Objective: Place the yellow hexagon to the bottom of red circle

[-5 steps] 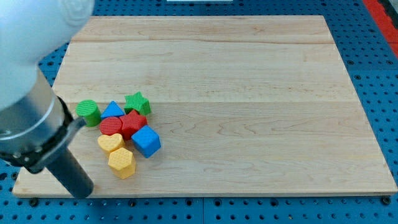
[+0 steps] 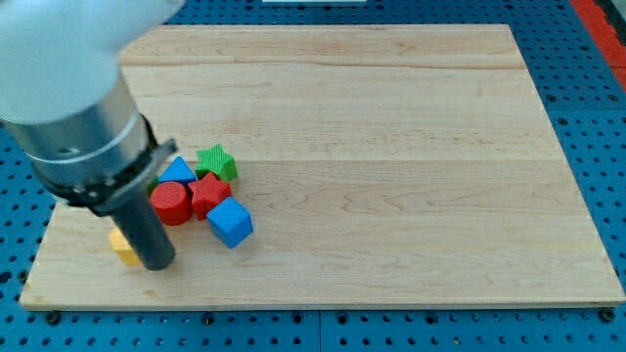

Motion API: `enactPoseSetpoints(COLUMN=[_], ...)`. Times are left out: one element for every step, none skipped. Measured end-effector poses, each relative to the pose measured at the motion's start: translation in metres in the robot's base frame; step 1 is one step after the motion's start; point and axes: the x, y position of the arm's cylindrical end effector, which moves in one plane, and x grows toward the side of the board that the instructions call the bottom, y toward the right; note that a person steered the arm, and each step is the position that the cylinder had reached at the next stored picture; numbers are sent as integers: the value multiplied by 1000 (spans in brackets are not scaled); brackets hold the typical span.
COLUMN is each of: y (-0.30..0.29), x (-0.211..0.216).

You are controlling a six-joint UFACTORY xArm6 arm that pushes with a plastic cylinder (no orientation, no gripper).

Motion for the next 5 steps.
enactPoseSetpoints(y=[-8, 6, 0, -75, -109], x=[-4, 22, 48, 30, -3])
